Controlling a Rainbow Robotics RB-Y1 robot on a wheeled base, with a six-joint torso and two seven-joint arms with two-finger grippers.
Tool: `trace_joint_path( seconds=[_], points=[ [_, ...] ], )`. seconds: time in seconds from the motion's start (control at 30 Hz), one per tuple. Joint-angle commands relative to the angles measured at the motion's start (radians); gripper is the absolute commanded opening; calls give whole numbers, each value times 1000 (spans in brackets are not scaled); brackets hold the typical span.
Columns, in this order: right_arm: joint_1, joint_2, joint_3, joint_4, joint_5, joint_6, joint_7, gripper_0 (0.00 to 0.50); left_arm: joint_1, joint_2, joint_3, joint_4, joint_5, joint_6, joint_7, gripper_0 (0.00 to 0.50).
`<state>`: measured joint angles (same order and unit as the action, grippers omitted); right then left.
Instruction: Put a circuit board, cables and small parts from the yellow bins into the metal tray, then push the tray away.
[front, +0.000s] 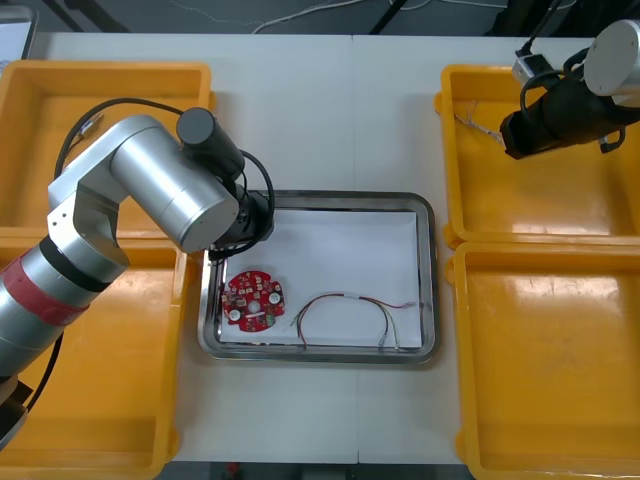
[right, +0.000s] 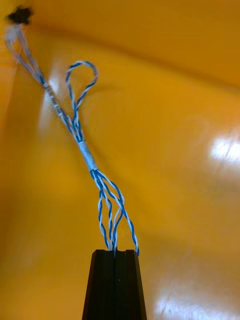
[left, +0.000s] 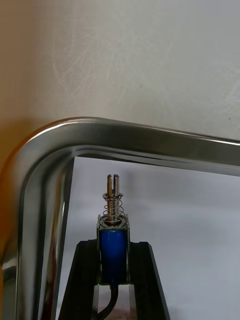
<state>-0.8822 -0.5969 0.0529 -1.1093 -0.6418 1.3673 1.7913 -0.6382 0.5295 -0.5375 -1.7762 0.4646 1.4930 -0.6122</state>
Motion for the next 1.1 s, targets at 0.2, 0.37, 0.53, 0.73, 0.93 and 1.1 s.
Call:
trace_joint_path(
  seconds=[0.2,0.37,0.53,0.73,0.93,1.1],
  points=[
    [0,-24,-117,-127,-50,208,96,0,-3,-17,-32,0,-18,-20,-47,0],
    [48,-40,-119,-208,-59,248,103,0,-3,-16,-52,6,-26,-30,-43,0],
    [86,-55,-125,-280,-61,296,114,0,-1,-16,-65,12,-37,-30,-37,0],
    [109,-80,-125,-284,-68,299,132,0,-1,-20,-65,12,-35,-37,-32,0],
    [132,-112,-139,-284,-78,294,158,0,-1,-25,-65,12,-37,-39,-29,159],
    [149,-129,-146,-284,-79,280,178,0,-1,-28,-65,11,-35,-49,-28,300]
  ],
)
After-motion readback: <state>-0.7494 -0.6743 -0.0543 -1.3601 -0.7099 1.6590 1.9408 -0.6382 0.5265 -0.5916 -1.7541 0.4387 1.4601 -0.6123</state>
